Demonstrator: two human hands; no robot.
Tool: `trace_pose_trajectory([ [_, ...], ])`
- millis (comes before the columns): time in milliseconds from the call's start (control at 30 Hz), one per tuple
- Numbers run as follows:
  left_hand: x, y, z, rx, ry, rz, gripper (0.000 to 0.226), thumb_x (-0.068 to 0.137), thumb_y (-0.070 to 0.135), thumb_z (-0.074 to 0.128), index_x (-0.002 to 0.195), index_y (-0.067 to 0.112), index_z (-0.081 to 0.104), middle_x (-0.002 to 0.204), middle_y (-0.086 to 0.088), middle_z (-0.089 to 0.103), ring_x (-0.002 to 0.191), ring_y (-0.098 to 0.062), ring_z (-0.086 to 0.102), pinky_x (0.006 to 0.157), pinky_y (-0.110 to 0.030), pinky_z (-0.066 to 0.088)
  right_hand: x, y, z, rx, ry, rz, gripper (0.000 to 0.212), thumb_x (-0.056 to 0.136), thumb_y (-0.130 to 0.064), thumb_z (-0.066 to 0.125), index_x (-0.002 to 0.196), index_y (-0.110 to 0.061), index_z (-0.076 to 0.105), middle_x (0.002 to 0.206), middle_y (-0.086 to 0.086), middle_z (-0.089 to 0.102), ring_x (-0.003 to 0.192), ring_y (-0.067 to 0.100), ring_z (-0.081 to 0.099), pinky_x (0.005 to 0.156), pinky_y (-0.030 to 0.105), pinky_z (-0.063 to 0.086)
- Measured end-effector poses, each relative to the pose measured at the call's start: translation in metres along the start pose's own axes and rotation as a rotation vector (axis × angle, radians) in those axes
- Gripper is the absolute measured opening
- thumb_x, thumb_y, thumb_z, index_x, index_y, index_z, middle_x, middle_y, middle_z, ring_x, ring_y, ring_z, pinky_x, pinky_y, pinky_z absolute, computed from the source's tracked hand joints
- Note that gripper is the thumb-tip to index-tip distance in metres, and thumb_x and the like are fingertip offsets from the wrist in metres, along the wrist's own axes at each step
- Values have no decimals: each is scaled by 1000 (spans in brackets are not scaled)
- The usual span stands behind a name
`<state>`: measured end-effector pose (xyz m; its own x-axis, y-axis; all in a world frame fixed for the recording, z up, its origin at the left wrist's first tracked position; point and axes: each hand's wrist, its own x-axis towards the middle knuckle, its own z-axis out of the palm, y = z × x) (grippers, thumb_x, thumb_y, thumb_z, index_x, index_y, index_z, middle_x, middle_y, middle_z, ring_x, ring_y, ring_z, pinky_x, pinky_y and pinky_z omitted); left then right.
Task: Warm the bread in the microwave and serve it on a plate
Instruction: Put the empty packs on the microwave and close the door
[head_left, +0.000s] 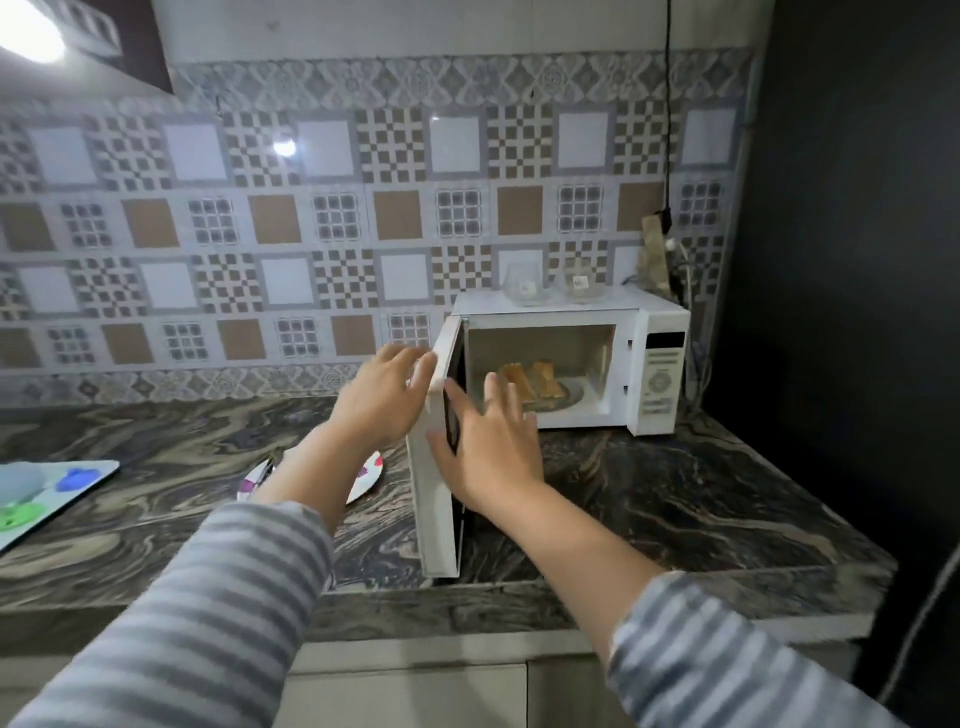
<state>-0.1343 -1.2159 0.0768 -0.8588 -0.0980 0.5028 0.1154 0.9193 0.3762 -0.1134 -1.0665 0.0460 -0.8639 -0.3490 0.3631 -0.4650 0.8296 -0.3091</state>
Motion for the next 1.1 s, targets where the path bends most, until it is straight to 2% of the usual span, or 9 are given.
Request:
trace_pose_trajectory([
  [100,-20,-18,13,-61,-69,-23,56,100,48,20,144,19,39,151,-1,38,140,-17,29,116,-38,24,5,-12,12,-69,-47,-10,64,99,-49,33,151,-38,-2,161,12,-12,146,35,-13,117,56,3],
  [200,-34,-25,25,-133,-102,-60,66,94,58,11,150,27,24,157,8,23,146,-12,17,119,-36,15,10,-14,19,-98,-56,-4,64,100,-47,31,150,-40,-7,160,12,-15,145,35,-19,117,57,-3],
  [300,-38,-25,31,-131,-99,-73,83,82,77,-3,151,35,16,158,15,15,147,-12,9,120,-41,12,10,-8,22,-125,-27,8,63,100,-45,30,150,-41,-8,160,11,-18,145,34,-22,117,56,-5],
  [367,-39,-20,36,-106,-92,-69,87,75,81,-8,150,41,13,157,19,14,147,-11,7,119,-48,13,7,-1,22,-133,1,25,63,100,-46,29,150,-40,-8,159,11,-19,144,33,-23,117,55,-6],
  [500,-34,-1,55,-119,-99,31,81,76,81,-11,147,48,7,159,18,9,147,-8,1,118,-52,11,0,28,18,-158,77,65,62,100,-51,21,150,-38,-12,159,12,-19,145,33,-22,117,55,-6],
  [600,-25,24,67,-111,-150,79,66,85,73,-2,147,51,6,160,15,-3,147,-10,-7,118,-56,2,0,59,11,-184,107,112,64,98,-59,15,149,-38,-16,159,13,-20,145,33,-22,117,55,-5],
  [700,-9,49,81,-67,-212,130,59,90,65,3,147,51,3,159,15,-10,147,-12,-10,117,-57,1,5,94,5,-223,128,168,68,95,-65,15,148,-39,-19,158,13,-21,145,33,-21,117,55,-4],
  [933,53,92,138,-21,-215,220,59,93,62,5,149,46,5,159,15,-12,146,-10,-16,115,-57,-8,39,177,-9,-266,201,221,74,97,-56,33,150,-35,-14,159,13,-19,146,34,-18,117,54,-4],
  [1100,105,114,186,124,-188,267,57,95,57,7,149,42,-6,158,13,-17,143,-11,-23,114,-58,-13,80,240,-12,-258,242,212,80,95,-51,44,151,-33,-11,160,13,-15,146,34,-16,116,55,-2],
])
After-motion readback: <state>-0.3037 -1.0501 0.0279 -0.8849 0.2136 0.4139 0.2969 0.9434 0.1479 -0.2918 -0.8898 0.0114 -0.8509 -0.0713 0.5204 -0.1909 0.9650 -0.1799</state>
